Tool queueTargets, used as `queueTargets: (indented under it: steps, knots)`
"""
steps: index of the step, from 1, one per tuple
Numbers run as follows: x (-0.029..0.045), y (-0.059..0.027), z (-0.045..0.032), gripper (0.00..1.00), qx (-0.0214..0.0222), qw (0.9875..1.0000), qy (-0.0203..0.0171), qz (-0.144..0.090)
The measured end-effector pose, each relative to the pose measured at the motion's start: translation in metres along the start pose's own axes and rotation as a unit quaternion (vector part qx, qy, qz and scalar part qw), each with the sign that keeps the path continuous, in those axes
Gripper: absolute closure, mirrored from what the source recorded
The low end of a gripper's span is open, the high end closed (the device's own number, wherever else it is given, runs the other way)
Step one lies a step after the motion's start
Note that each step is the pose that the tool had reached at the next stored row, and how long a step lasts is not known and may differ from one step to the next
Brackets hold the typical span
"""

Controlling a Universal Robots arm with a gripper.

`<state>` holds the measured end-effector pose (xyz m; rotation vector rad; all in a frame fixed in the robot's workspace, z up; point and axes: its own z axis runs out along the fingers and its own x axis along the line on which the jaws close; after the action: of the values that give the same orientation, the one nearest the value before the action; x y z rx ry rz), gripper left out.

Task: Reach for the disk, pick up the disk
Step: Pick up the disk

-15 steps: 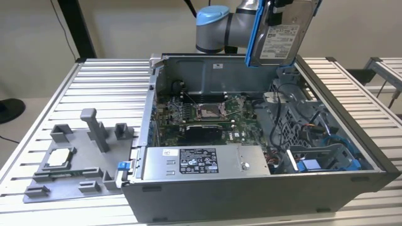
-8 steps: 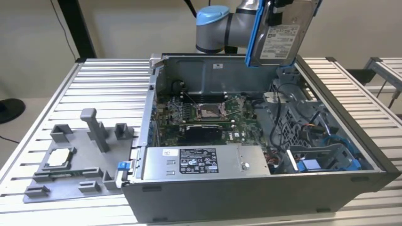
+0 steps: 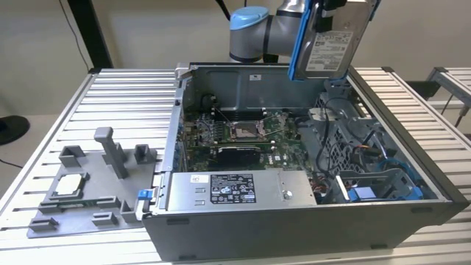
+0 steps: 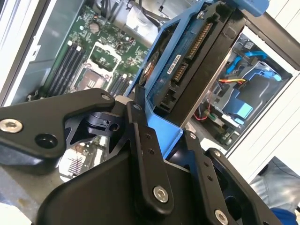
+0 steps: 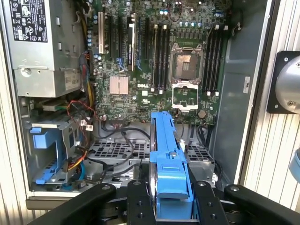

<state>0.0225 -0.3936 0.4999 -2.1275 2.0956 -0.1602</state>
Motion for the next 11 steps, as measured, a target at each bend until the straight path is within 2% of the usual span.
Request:
queueTargets:
  steps: [11]
  knots:
    - [0.0153, 0.0002, -0.0005, 1.00, 0.0000, 1.0000, 0.0000, 0.000]
